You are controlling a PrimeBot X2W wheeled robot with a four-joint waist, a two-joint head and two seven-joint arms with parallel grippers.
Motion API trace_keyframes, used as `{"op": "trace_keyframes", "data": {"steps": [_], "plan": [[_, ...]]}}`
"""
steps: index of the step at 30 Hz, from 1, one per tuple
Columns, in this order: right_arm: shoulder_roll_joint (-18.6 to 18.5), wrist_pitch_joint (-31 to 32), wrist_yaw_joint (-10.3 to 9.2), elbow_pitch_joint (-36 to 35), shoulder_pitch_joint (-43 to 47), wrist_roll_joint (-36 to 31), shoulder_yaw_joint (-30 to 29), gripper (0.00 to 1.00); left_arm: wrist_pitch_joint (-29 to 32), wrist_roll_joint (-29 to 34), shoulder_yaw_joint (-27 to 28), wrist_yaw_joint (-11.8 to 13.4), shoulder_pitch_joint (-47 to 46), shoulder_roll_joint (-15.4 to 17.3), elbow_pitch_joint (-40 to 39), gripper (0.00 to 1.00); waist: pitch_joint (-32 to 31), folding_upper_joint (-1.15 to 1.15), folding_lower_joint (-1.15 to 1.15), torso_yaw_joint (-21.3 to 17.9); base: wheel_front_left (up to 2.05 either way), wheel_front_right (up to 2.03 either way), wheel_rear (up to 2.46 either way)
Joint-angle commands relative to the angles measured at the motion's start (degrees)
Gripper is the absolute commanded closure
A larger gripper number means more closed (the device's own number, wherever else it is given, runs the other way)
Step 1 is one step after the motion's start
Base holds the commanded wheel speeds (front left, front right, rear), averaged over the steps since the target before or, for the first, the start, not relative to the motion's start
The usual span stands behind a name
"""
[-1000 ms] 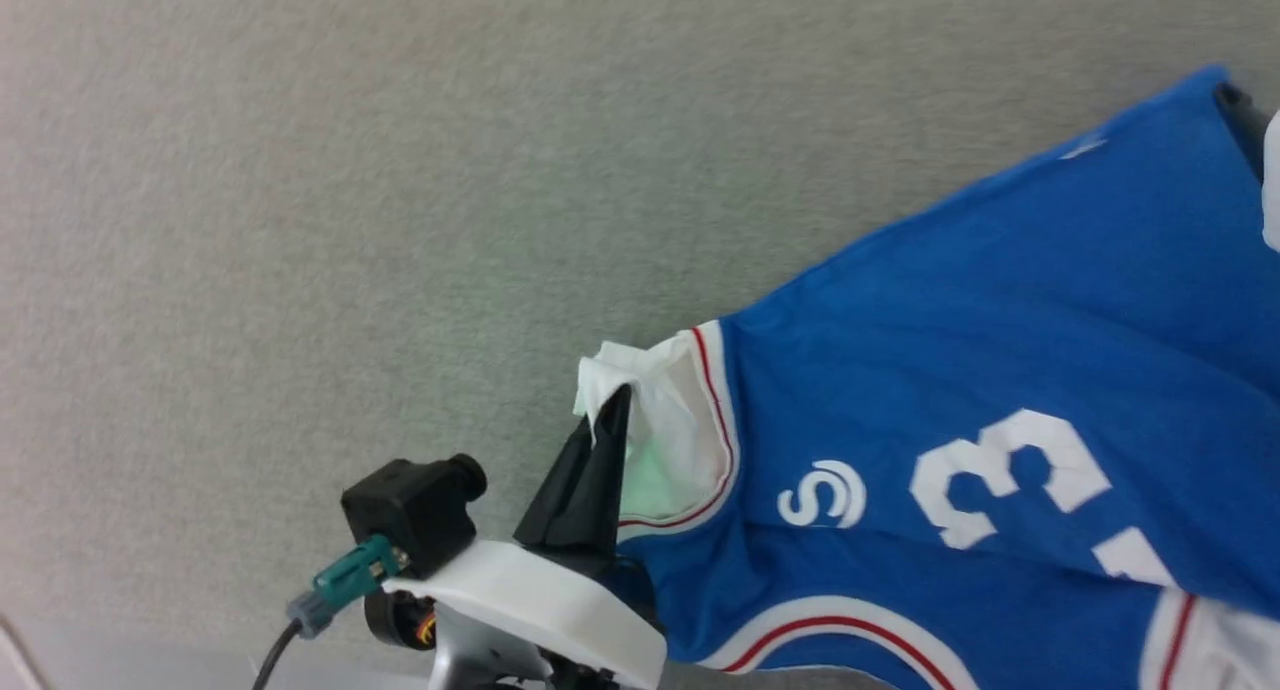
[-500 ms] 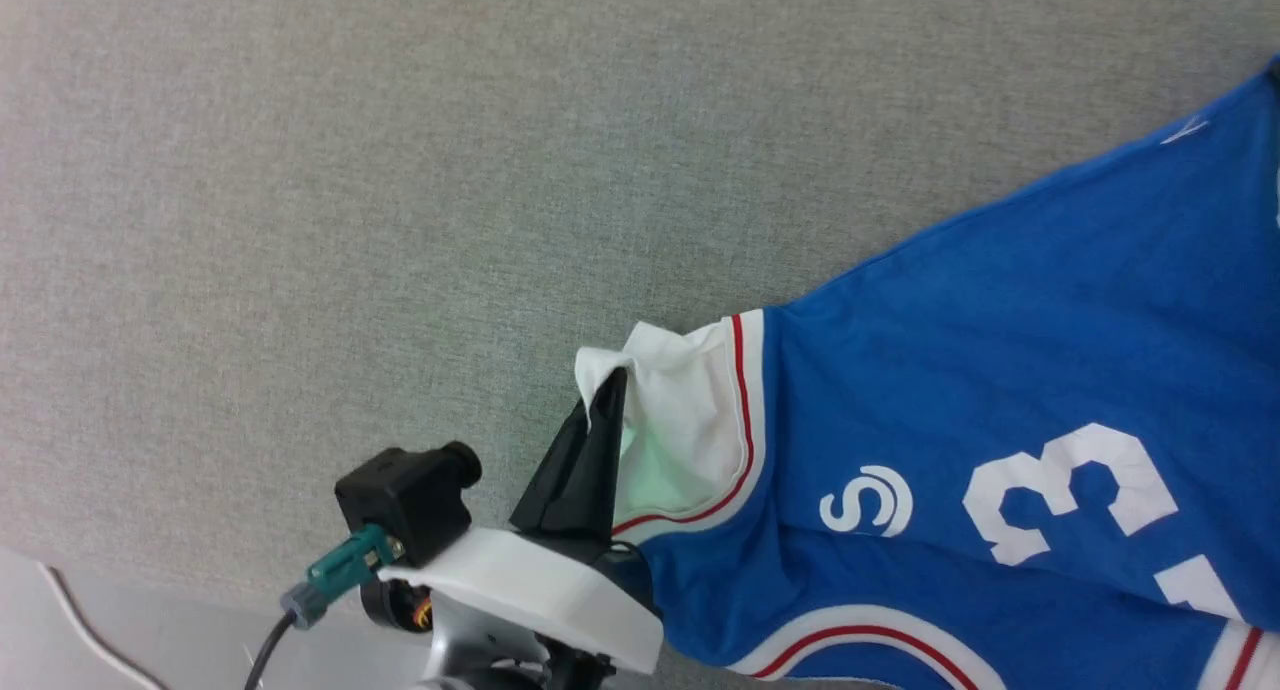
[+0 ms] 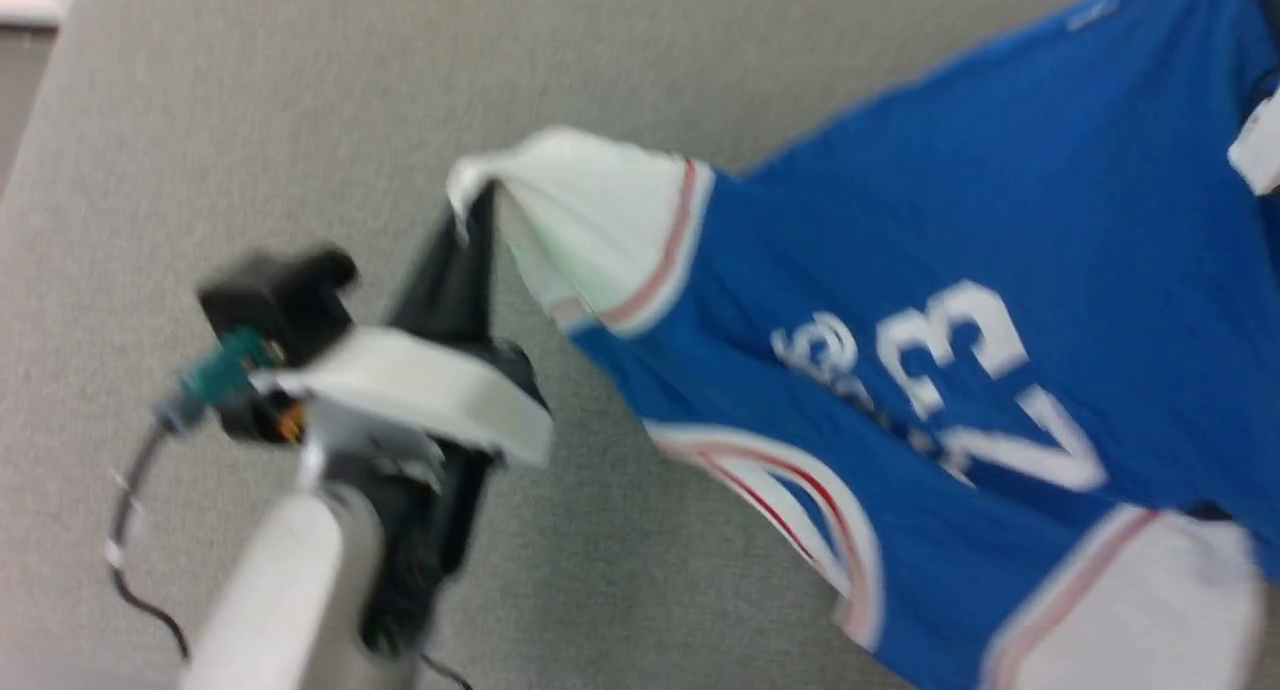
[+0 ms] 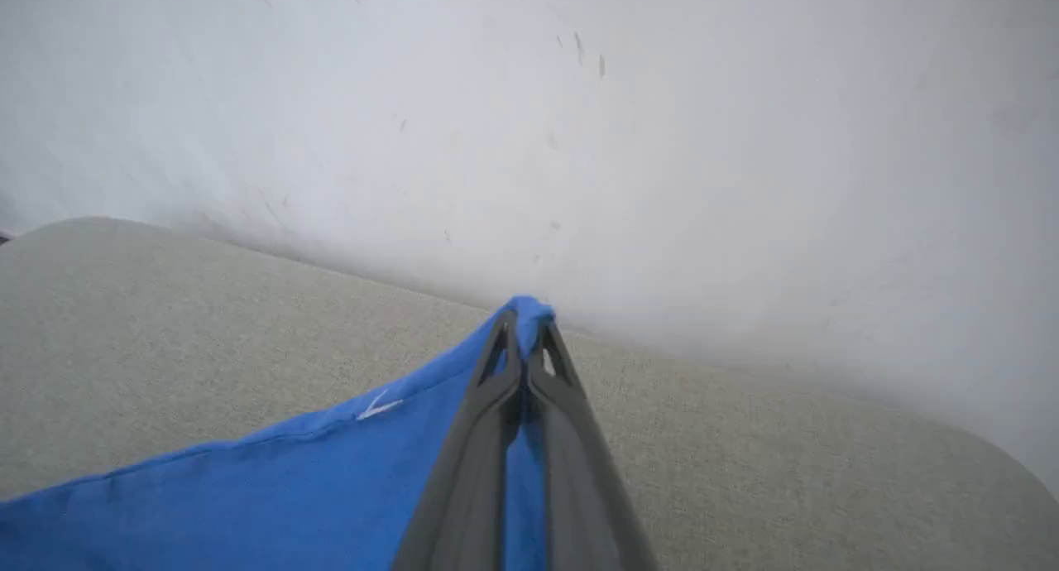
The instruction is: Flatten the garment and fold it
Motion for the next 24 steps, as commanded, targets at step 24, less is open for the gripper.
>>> {"op": "trace_keyframes", "data": {"steps": [24], "plan": [[7.58,7.25,-0.05,-17.11,-1.92,4.85,-3.49,1.00,13.52,-2.04,6.13,-5.00,-34.91,7.97,6.40,1.00,-17.50,0.00,0.00,-12.66,0.00,0.00,0.00]]}}
